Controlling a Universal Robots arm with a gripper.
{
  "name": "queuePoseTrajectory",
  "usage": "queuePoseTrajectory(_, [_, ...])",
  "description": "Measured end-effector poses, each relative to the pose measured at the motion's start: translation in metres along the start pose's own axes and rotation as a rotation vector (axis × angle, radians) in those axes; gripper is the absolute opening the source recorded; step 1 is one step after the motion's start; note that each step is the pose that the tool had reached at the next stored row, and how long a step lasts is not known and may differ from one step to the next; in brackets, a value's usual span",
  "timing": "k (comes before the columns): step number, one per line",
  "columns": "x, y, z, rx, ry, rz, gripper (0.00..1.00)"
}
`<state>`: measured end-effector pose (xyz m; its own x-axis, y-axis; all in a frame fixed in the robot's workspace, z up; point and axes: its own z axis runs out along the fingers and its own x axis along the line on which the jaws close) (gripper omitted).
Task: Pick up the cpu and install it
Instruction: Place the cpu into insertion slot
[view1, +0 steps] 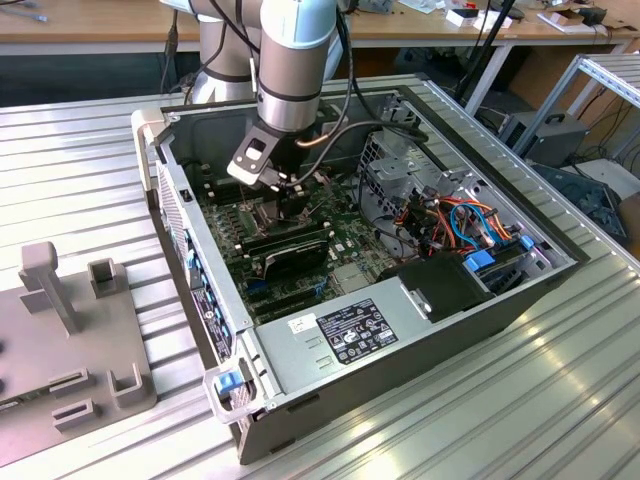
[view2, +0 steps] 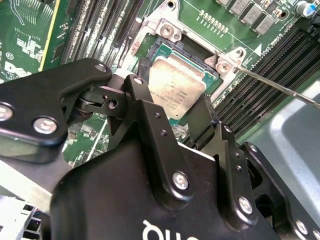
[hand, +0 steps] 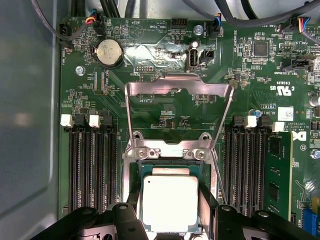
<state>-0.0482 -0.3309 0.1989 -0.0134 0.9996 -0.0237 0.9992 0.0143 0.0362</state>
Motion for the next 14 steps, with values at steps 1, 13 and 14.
queuePoseTrajectory(1, [0.0, 0.0, 0.0001, 0.0001, -0.0001, 0.0, 0.55])
queuePoseTrajectory(13, [0.0, -0.0001, 0.0023, 0.0002, -0.0003, 0.0, 0.55])
queuePoseTrajectory(14, [0.0, -0.0001, 0.0026, 0.0001, -0.0003, 0.0, 0.55])
